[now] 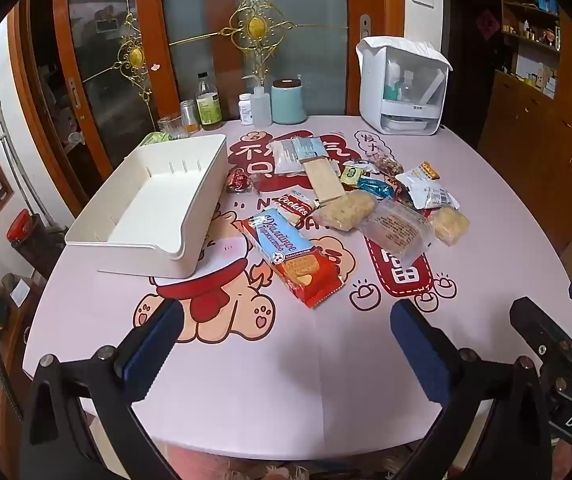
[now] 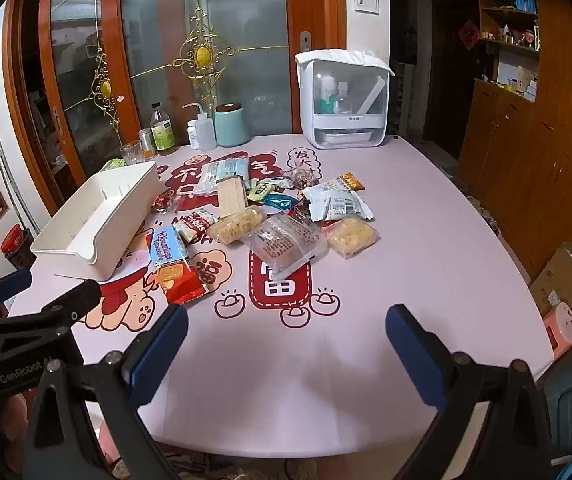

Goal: Organize snacks

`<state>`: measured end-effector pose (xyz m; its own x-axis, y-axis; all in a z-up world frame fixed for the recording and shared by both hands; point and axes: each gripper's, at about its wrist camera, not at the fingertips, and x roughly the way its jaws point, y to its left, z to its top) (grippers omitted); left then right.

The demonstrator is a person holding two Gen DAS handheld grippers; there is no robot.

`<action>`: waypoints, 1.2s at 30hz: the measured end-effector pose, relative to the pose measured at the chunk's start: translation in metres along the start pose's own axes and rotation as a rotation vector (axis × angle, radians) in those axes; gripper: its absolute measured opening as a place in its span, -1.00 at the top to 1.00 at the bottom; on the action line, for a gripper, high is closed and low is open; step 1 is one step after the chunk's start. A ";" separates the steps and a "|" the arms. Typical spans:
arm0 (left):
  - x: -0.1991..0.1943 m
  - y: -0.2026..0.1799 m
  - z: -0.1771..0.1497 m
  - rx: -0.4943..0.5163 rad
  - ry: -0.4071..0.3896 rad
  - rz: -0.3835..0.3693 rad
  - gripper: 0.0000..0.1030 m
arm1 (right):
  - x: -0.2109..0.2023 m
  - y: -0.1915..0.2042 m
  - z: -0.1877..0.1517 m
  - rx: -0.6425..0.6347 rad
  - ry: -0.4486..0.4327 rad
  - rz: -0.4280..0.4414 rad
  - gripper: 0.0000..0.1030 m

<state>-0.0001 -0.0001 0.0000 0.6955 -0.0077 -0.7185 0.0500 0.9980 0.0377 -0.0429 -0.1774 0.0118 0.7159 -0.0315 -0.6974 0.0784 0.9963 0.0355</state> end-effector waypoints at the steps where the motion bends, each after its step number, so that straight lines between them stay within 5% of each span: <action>1: 0.000 0.000 0.000 -0.002 -0.001 -0.003 -1.00 | 0.000 0.000 0.000 0.001 0.000 0.002 -0.94; 36: -0.002 -0.007 0.003 0.013 0.014 -0.046 -1.00 | 0.002 -0.002 0.002 0.003 -0.003 0.001 -0.94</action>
<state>0.0007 -0.0071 0.0030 0.6824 -0.0522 -0.7291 0.0910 0.9958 0.0139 -0.0402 -0.1792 0.0113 0.7179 -0.0304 -0.6955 0.0798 0.9960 0.0389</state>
